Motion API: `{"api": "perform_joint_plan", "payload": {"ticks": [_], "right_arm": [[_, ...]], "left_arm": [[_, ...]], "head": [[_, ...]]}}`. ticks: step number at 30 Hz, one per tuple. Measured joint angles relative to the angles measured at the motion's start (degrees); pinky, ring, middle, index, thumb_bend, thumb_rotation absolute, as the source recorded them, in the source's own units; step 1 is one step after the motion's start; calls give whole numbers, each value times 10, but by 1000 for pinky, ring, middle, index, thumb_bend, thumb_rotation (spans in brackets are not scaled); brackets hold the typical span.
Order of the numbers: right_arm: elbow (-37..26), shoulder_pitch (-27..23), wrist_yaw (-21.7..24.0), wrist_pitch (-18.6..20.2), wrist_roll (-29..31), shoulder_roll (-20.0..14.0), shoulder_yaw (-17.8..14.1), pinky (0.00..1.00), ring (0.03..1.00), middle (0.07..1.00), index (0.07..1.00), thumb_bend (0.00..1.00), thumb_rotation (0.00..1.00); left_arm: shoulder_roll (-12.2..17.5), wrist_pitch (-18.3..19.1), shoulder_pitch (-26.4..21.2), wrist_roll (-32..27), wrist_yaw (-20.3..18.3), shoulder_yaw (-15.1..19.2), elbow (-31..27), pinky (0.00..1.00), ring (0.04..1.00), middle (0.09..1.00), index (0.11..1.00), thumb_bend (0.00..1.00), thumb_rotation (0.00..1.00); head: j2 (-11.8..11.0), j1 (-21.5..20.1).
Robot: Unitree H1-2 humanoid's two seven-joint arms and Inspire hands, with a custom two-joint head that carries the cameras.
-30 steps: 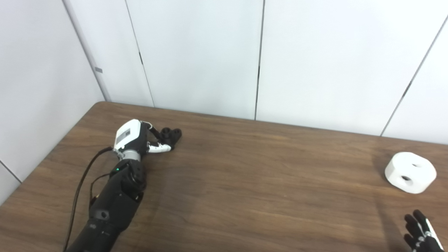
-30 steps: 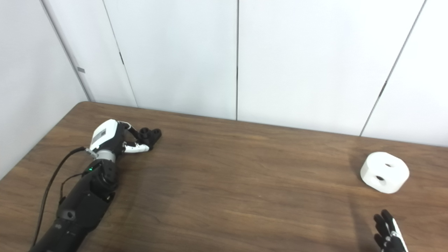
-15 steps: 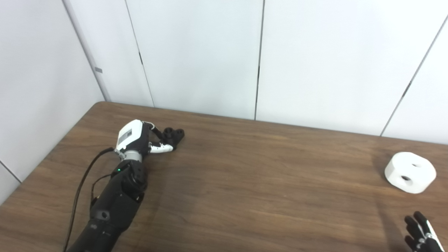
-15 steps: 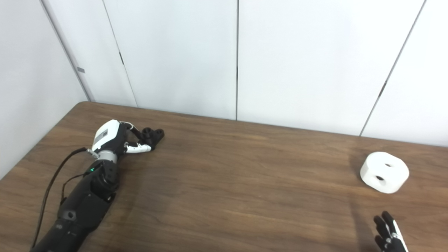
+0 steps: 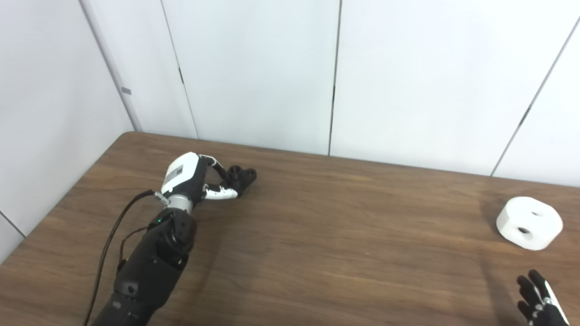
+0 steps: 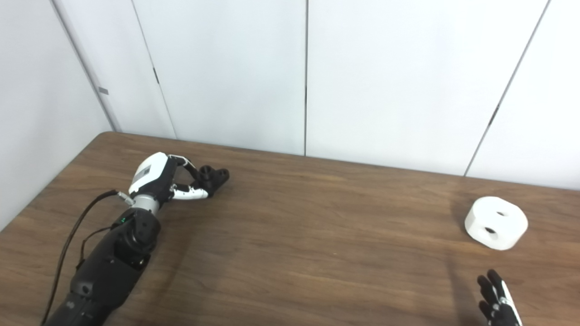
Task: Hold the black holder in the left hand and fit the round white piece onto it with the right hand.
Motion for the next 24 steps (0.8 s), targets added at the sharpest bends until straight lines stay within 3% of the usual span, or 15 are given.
{"api": "perform_joint_plan", "payload": {"ticks": [8, 18, 24], "right_arm": [[-12, -2, -4, 11, -17, 6, 4, 1000, 981, 946, 972, 666, 1000], [-21, -4, -7, 30, -27, 9, 12, 961, 956, 923, 952, 703, 1000], [-34, -6, -10, 33, -43, 14, 18, 950, 953, 925, 946, 709, 1000]], "left_arm": [[1, 4, 39, 11, -39, -18, -84, 964, 920, 821, 489, 516, 51], [-2, 11, 89, 49, -103, -51, -245, 987, 912, 820, 489, 516, 50], [-16, 3, 122, 70, -124, -77, -297, 986, 922, 831, 489, 514, 56]], "head": [[13, -27], [38, -68], [49, -85]]}}
